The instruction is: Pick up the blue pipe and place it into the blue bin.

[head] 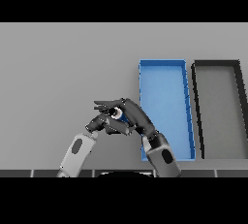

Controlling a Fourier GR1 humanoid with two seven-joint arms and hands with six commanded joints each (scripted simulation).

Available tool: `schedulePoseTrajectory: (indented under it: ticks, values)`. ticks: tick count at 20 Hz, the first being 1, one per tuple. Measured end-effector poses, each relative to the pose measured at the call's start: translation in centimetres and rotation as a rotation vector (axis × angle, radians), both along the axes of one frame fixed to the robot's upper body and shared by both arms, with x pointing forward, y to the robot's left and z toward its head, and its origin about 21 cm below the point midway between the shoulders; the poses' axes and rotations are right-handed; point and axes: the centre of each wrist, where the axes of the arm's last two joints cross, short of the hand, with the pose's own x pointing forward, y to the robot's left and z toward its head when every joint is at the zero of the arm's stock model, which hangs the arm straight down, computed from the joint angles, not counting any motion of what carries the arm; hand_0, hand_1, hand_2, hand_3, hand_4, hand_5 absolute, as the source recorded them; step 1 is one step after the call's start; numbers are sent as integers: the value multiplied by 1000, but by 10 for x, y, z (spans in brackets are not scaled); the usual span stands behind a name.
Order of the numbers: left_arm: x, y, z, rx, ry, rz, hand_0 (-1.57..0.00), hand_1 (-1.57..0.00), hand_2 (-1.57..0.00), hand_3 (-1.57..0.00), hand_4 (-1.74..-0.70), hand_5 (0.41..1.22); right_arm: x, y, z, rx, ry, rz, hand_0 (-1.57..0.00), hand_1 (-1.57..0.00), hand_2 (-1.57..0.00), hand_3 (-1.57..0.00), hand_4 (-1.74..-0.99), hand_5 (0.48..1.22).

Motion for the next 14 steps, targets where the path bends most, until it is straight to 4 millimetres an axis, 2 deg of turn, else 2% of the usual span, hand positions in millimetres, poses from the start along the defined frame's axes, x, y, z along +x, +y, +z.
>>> schedulePoseTrajectory:
  ticks: [3,6,10,14]
  values:
    - [-1,3,-1,0,28,9,-125,-114,-110,-99,-970,647,-2,-2,-2,3,-27,-1,-1570,-1570,-1570,-1569,-1740,1219]
    - [-3,4,-1,6,65,20,-63,-58,-56,-50,-955,538,2,1,0,27,-6,2,-1570,-1570,-1570,-1570,-1741,1220]
    - [-3,3,-5,35,55,38,-25,-23,-22,-20,-922,482,0,-6,6,147,-14,35,-1571,-1571,-1571,-1570,-1741,1221]
    - [-1,6,-6,59,74,38,-10,-9,-9,-8,-908,456,4,-10,36,250,13,48,-1571,-1571,-1571,-1571,-1741,1221]
